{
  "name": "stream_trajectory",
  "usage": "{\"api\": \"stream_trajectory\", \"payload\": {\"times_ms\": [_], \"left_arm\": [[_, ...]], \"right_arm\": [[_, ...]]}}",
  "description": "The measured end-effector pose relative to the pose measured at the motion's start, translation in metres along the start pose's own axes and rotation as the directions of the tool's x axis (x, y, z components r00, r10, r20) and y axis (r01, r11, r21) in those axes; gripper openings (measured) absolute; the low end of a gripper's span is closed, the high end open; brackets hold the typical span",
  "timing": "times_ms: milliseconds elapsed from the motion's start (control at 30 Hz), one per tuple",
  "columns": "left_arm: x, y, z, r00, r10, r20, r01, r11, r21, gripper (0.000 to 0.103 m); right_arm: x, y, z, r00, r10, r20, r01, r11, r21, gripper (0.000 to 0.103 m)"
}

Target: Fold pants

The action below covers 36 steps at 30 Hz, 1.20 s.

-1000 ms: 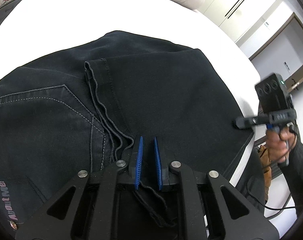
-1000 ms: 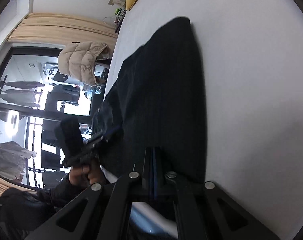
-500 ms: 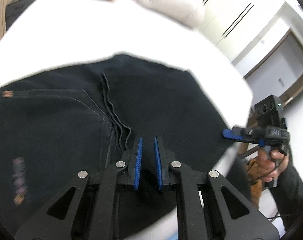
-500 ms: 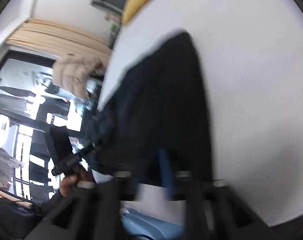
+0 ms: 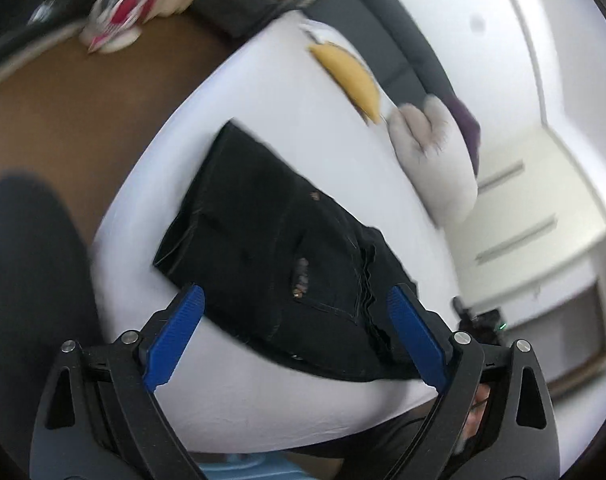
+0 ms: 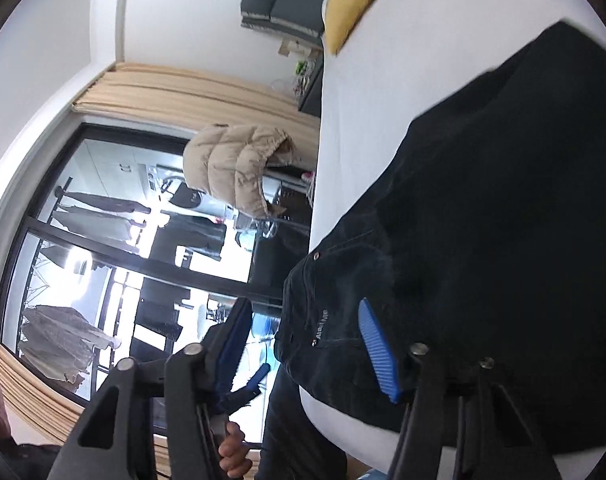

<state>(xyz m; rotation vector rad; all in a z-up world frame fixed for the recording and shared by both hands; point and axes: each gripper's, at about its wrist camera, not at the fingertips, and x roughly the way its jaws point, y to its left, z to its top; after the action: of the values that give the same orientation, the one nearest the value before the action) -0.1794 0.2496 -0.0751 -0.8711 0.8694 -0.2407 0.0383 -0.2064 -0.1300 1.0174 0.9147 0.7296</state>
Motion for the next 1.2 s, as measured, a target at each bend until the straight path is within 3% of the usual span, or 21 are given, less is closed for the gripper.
{"api": "stream_trajectory", "payload": {"times_ms": [100, 267, 333, 433, 600, 700, 767, 833, 867, 933, 1033, 1200], "left_arm": [[0.004, 0.023, 0.0, 0.999, -0.036, -0.02, 0.033, 0.99, -0.135, 0.092], [0.006, 0.045, -0.004, 0.998, -0.065, -0.025, 0.058, 0.973, -0.222, 0.091], [0.014, 0.059, -0.006, 0.996, -0.084, -0.036, 0.07, 0.955, -0.288, 0.084], [0.033, 0.07, -0.007, 0.993, -0.115, -0.024, 0.098, 0.923, -0.373, 0.075], [0.051, 0.08, -0.005, 0.989, -0.149, -0.005, 0.133, 0.896, -0.424, 0.065], [0.056, 0.087, -0.005, 0.983, -0.18, 0.017, 0.165, 0.855, -0.492, 0.06], [0.061, 0.09, -0.004, 0.983, -0.182, 0.013, 0.164, 0.849, -0.502, 0.05], [0.066, 0.094, -0.004, 0.982, -0.191, 0.002, 0.164, 0.838, -0.52, 0.03], [0.067, 0.095, -0.005, 0.98, -0.2, -0.003, 0.168, 0.832, -0.529, 0.03], [0.072, 0.093, -0.002, 0.979, -0.203, -0.006, 0.17, 0.837, -0.521, 0.024], [0.07, 0.084, 0.003, 0.982, -0.187, -0.013, 0.159, 0.868, -0.471, 0.019], [0.065, 0.073, 0.011, 0.985, -0.172, -0.014, 0.151, 0.896, -0.418, 0.017]], "right_arm": [[0.014, 0.004, 0.002, 1.0, 0.005, -0.006, -0.005, 1.0, 0.008, 0.046], [0.012, 0.01, 0.003, 1.0, 0.015, 0.016, -0.015, 1.0, 0.001, 0.03], [0.011, 0.008, 0.004, 1.0, 0.009, 0.022, -0.009, 1.0, 0.007, 0.024], [0.011, 0.003, 0.006, 0.999, 0.011, 0.033, -0.012, 0.999, 0.03, 0.022], [0.012, 0.001, 0.006, 0.999, 0.019, 0.034, -0.02, 0.999, 0.03, 0.021], [0.011, -0.001, 0.009, 0.999, 0.033, 0.038, -0.034, 0.999, 0.038, 0.021], [0.011, -0.001, 0.01, 0.999, 0.035, 0.037, -0.036, 0.999, 0.04, 0.021], [0.013, -0.001, 0.011, 0.999, 0.026, 0.032, -0.028, 0.999, 0.039, 0.021], [0.014, -0.002, 0.012, 1.0, 0.016, 0.027, -0.017, 0.999, 0.042, 0.021], [0.016, -0.004, 0.014, 1.0, -0.011, 0.013, 0.011, 0.999, 0.046, 0.021], [0.019, -0.006, 0.02, 0.999, -0.049, -0.005, 0.049, 0.998, 0.045, 0.021], [0.032, -0.019, 0.038, 0.988, -0.137, -0.069, 0.142, 0.987, 0.079, 0.016]]}}
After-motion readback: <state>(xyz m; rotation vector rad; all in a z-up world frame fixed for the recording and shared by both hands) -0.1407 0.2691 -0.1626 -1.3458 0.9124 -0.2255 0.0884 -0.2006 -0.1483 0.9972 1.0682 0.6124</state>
